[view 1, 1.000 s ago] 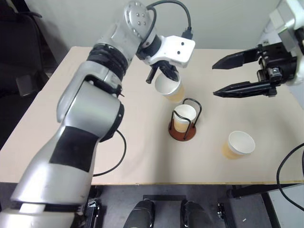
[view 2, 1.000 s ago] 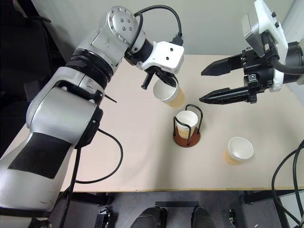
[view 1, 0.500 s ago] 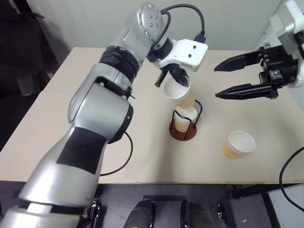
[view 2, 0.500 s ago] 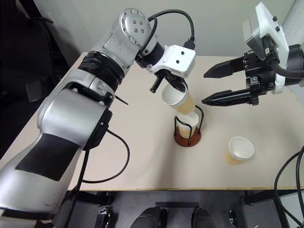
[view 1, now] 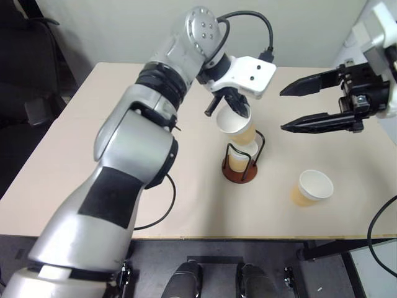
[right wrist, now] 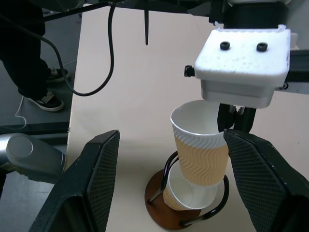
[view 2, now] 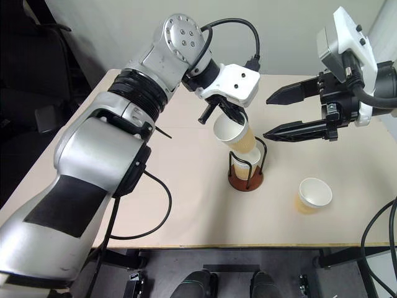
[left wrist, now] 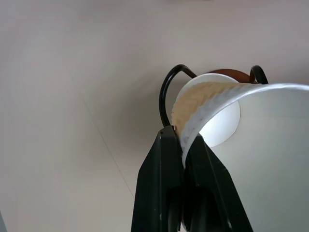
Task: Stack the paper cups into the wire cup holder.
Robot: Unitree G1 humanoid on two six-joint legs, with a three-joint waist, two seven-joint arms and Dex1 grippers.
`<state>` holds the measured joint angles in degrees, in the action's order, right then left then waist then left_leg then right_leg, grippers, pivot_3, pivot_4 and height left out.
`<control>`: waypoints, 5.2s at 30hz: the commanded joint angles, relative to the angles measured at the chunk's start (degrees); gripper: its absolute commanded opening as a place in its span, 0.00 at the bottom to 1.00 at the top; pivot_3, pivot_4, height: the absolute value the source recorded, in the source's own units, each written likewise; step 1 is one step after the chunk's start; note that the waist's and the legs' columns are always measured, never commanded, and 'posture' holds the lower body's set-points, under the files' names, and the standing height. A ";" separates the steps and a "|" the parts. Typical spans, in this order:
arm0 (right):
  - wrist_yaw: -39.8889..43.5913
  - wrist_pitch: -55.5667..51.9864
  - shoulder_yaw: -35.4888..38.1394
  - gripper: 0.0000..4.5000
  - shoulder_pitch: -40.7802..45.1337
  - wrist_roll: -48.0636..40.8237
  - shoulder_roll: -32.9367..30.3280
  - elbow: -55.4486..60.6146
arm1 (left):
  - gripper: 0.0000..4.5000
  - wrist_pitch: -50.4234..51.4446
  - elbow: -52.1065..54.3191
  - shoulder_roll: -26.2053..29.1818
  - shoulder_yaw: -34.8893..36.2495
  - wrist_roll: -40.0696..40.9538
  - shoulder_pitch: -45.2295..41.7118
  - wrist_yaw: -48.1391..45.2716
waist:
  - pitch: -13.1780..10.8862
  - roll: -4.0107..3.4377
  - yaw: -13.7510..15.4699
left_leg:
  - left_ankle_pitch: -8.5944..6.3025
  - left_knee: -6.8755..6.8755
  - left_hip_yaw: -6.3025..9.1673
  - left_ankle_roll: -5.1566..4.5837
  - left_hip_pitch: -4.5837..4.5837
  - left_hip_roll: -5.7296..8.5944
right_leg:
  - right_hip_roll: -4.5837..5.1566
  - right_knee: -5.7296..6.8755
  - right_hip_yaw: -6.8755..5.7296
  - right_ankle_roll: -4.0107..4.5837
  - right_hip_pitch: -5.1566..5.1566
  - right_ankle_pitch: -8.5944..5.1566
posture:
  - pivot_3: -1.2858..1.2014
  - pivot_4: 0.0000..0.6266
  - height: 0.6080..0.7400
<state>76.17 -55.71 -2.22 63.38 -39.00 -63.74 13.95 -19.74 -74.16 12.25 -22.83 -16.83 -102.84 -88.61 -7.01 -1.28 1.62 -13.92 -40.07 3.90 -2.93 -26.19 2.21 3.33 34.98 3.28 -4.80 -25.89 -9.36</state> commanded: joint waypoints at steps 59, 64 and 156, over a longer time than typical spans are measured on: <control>-4.71 -1.69 5.29 0.78 -4.09 -4.37 -2.49 3.52 | 0.01 -5.70 0.01 -1.26 -2.92 -7.31 0.79 -3.76 | 0.00 0.00 0.04 | 0.01 -0.02 -0.08 0.02 0.02 0.00 | -0.03 -0.02 -0.01 -0.41 0.01 0.23 | 0.52 0.24 1.00; -4.72 -1.59 5.35 0.78 -4.51 -4.45 -2.81 3.70 | 0.01 -5.62 0.08 -2.02 -2.87 -7.25 1.14 -3.56 | 0.00 0.00 0.04 | 0.02 -0.03 -0.06 0.02 0.03 -0.03 | 0.02 -0.01 0.02 -0.43 0.01 0.24 | 0.52 0.24 1.00; -0.47 27.59 3.72 0.78 -47.37 19.79 -14.69 4.86 | 0.61 33.56 36.04 35.35 6.36 38.43 29.68 -2.00 | 0.03 -0.08 -0.58 | 0.94 0.04 0.16 -0.05 0.27 0.03 | -0.14 -0.04 0.07 0.15 0.33 0.70 | 0.52 0.24 1.00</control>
<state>75.39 -29.96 2.56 14.56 -20.89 -78.73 19.29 14.89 -37.67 47.48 -19.56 22.42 -73.07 -90.40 -6.99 -1.36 1.04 -12.99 -40.03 4.08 -2.96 -25.93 2.22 3.19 34.94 3.35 -4.66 -25.59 -8.66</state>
